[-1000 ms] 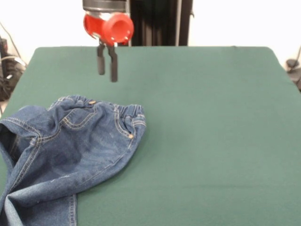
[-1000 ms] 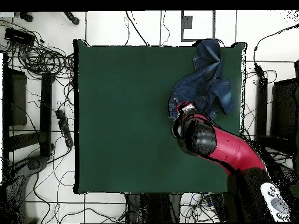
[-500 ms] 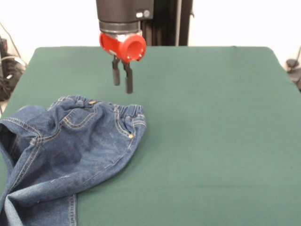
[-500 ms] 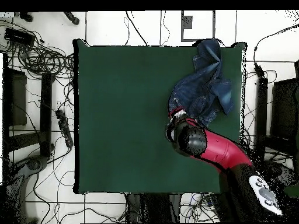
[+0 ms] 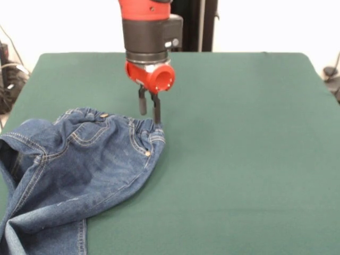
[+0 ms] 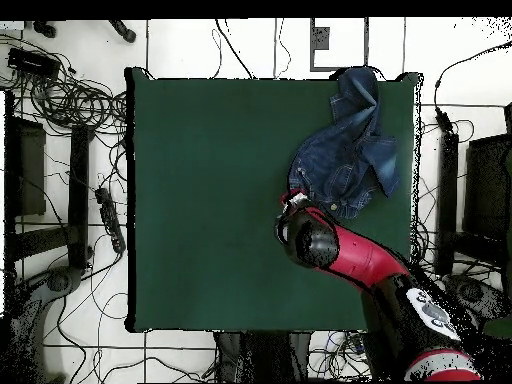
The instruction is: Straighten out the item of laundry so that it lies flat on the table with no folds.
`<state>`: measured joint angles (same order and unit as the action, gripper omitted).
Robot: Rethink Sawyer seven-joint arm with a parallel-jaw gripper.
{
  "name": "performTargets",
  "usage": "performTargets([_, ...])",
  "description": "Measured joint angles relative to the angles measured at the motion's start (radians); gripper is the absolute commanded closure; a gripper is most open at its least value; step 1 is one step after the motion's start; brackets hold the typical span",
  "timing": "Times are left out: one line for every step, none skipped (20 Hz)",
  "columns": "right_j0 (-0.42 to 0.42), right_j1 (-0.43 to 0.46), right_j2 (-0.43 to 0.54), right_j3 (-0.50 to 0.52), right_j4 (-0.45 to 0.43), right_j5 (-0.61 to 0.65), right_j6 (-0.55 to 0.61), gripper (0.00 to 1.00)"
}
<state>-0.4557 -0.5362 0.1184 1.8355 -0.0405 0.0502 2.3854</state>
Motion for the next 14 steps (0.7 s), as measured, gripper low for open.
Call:
performTargets([-0.002,0.009,0.0,0.0,0.0,-0.007,0.0,0.0])
performTargets([-0.004,0.022,0.0,0.0,0.0,-0.018,0.0,0.0])
performTargets([-0.004,0.027,0.0,0.0,0.0,-0.023,0.0,0.0])
performTargets([-0.005,0.042,0.0,-0.001,0.0,-0.032,0.0,0.0])
performTargets([-0.006,0.045,0.001,-0.001,0.0,-0.034,0.0,0.0])
performTargets([-0.006,0.048,0.001,-0.002,0.0,-0.035,0.0,0.0])
performTargets([-0.008,0.056,0.002,-0.002,0.0,-0.038,0.0,0.0])
performTargets([-0.013,0.064,0.003,-0.004,0.0,-0.038,0.0,0.0])
performTargets([-0.015,0.066,0.004,-0.004,0.0,-0.038,0.0,0.0])
performTargets([-0.022,0.07,0.005,-0.004,0.0,-0.038,0.0,0.0])
performTargets([-0.027,0.07,0.005,-0.004,0.0,-0.038,0.0,0.0])
performTargets([-0.031,0.07,0.005,-0.005,0.0,-0.038,0.0,0.0])
performTargets([-0.034,0.069,0.005,-0.005,0.0,-0.038,0.0,0.0])
performTargets([-0.036,0.069,0.005,-0.006,0.0,-0.038,0.0,0.0])
